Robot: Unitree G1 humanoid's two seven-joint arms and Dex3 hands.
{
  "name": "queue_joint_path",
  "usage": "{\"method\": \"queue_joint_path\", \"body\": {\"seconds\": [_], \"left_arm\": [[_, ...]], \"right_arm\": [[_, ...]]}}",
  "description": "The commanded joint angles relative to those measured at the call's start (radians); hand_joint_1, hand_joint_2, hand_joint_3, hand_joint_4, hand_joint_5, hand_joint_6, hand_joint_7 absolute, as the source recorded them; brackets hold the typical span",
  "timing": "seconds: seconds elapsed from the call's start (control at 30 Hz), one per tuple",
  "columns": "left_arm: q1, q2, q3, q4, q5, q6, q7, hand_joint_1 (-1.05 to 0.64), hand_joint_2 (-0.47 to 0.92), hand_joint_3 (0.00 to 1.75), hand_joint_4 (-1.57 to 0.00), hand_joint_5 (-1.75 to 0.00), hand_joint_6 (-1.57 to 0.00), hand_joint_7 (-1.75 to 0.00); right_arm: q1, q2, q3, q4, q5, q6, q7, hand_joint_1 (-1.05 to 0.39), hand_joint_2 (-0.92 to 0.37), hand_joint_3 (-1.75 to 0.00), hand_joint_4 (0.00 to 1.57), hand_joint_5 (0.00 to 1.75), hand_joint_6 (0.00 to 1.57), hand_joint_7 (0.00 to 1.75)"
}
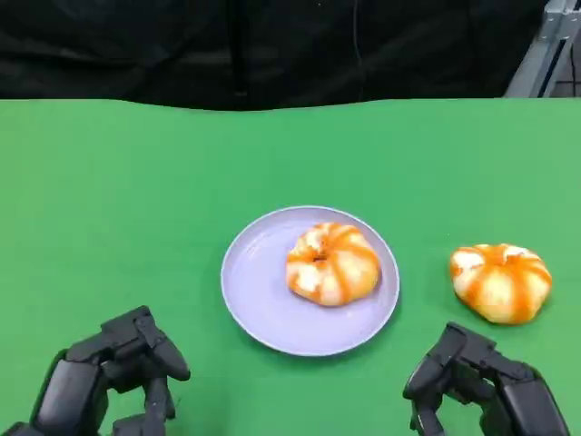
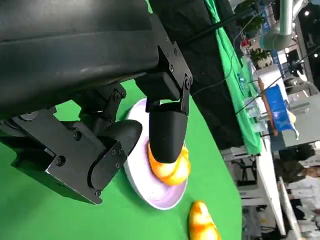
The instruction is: Grasp the bread from the table and place it into the plate.
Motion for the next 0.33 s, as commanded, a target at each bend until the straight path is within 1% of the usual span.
{"method": "queue_joint_path", "body": {"seconds": [0.03,0.33], "left_arm": [[-0.008,0.004,0.012,0.015,-0.023,-0.009,-0.017,-0.05,0.37,1.45,-0.84,-1.75,-0.77,-1.62],[-0.023,0.005,0.018,0.046,-0.019,-0.039,-0.028,-0.07,0.33,1.48,-0.85,-1.75,-0.81,-1.58]], "right_arm": [[0.011,-0.011,-0.011,-0.016,0.011,-0.006,0.002,-0.09,-0.36,-1.33,0.69,1.68,0.69,1.45],[0.013,-0.01,-0.01,-0.015,0.012,-0.007,0.006,-0.1,-0.36,-1.33,0.67,1.69,0.68,1.46]]}}
